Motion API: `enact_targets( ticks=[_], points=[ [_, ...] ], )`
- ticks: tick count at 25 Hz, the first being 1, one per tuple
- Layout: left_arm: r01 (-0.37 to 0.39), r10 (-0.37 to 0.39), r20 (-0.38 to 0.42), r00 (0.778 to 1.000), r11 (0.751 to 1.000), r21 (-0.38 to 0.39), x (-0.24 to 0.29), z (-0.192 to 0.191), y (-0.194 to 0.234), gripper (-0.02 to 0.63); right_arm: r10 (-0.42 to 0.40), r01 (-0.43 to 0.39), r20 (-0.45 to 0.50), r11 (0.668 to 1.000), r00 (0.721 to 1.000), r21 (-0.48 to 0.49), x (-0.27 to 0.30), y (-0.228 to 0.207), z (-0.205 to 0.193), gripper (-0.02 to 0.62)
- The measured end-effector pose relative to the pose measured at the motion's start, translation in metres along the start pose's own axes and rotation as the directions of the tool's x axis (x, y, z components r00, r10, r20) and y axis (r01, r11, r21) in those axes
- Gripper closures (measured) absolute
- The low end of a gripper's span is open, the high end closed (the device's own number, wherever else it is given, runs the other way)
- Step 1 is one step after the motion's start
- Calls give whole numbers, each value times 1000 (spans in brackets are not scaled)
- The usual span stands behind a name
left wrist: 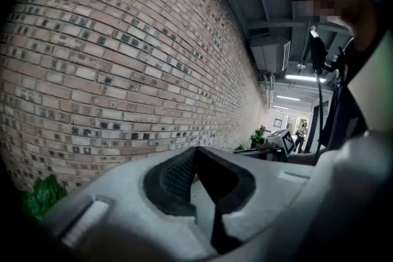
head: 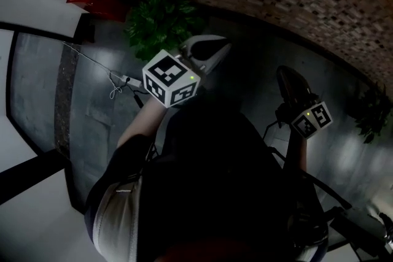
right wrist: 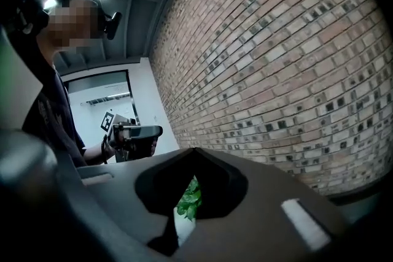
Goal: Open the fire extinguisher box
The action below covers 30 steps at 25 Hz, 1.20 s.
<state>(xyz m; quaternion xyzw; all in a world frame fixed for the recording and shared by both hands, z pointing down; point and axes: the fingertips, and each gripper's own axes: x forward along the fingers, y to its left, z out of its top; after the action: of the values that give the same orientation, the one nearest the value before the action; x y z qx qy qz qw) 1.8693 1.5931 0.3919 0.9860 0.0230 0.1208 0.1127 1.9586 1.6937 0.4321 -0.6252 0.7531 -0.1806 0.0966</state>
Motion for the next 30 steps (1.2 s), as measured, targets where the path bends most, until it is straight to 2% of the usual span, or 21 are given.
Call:
enact_targets(
  ticks=[4,9,13,19,22,26,28,30],
  points=[
    [-36,36,24,999,999,18,-37,3,40,601,14,-14,-19,1000,1000,-5,55,19,-2,597],
    [-71,71,39,997,997,-5,-92,9,106,601,98,-104,-72,992,993,-78,147,71,-3,597],
    [-109,109,46,993,994,-13,-129,5,143,601,149,-157,-105,985,983,-71,198,98,-12,597],
    [-215,222,84,971,973,-79,-196,-6,201,601,209,-222,-167,973,964,-69,265,128,-25,597],
    [-319,338,129,932,937,-146,-245,-9,238,601,267,-284,-189,957,945,-67,301,147,-29,597],
    [-476,511,151,846,852,-218,-315,-14,277,601,362,-384,-229,921,904,-60,344,174,-38,597],
    [-531,568,149,809,816,-229,-340,-16,284,601,416,-440,-254,897,873,-43,365,186,-43,597],
    [-564,600,140,787,793,-229,-353,-17,288,601,458,-481,-272,876,846,-21,383,195,-46,597]
  ],
)
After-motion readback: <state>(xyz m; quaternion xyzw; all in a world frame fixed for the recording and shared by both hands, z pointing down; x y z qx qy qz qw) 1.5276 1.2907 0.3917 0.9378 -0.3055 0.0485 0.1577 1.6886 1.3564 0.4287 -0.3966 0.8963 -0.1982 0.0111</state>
